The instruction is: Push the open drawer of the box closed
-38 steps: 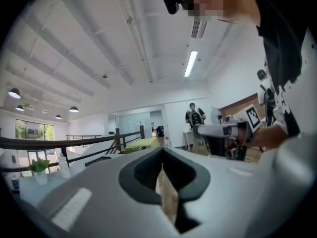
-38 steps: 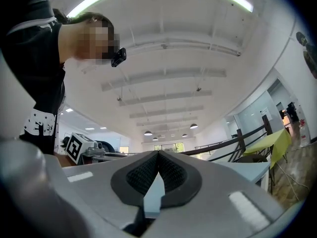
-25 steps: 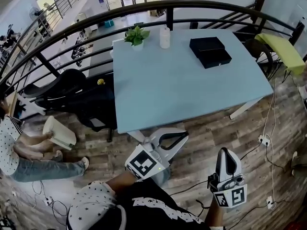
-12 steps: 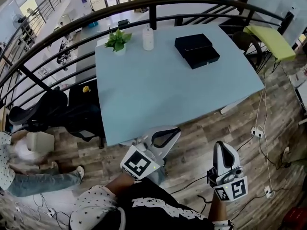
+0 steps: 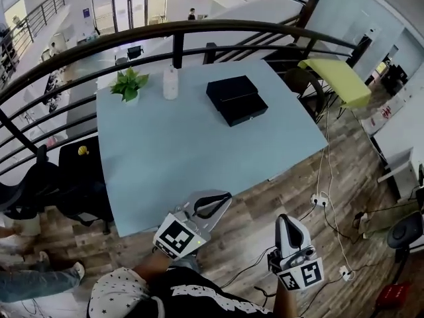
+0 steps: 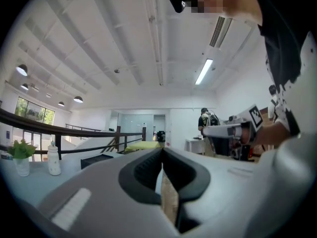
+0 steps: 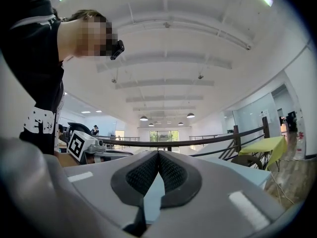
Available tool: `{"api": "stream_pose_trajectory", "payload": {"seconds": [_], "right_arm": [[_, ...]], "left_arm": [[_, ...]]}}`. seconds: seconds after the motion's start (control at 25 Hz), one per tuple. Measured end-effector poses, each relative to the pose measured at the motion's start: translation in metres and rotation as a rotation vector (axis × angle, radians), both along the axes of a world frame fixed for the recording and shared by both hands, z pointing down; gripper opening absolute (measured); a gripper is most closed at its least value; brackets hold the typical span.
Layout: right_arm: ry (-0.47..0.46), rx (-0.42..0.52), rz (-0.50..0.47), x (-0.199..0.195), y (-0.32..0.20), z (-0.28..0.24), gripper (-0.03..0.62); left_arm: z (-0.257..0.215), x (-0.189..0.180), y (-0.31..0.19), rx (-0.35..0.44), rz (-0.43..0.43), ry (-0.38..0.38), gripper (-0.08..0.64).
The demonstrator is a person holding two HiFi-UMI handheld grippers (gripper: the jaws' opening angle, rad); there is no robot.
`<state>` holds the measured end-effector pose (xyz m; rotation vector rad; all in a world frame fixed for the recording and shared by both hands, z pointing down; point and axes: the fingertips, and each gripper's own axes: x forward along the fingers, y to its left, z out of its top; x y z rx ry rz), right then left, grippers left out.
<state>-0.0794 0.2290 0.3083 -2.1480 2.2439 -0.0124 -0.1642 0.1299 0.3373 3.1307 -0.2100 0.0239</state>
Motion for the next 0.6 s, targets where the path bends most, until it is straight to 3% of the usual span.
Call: {"api": "stream_pose_trajectory", "payload": {"seconds": [0.4,0.6], "right_arm": [[0.044,0.001,0.018,-0.001,-0.022,-0.024,-0.003],[0.091,-0.004,-0.005,-0.019,-0.038,-0.025,-0.003]], "left_arm": [[-0.014,-0.007,-0.031,-0.007,-0.012,0.061,0.000],[-0.011,-0.032,-0.043,-0.019,-0.046,0.075,0.000]]}}
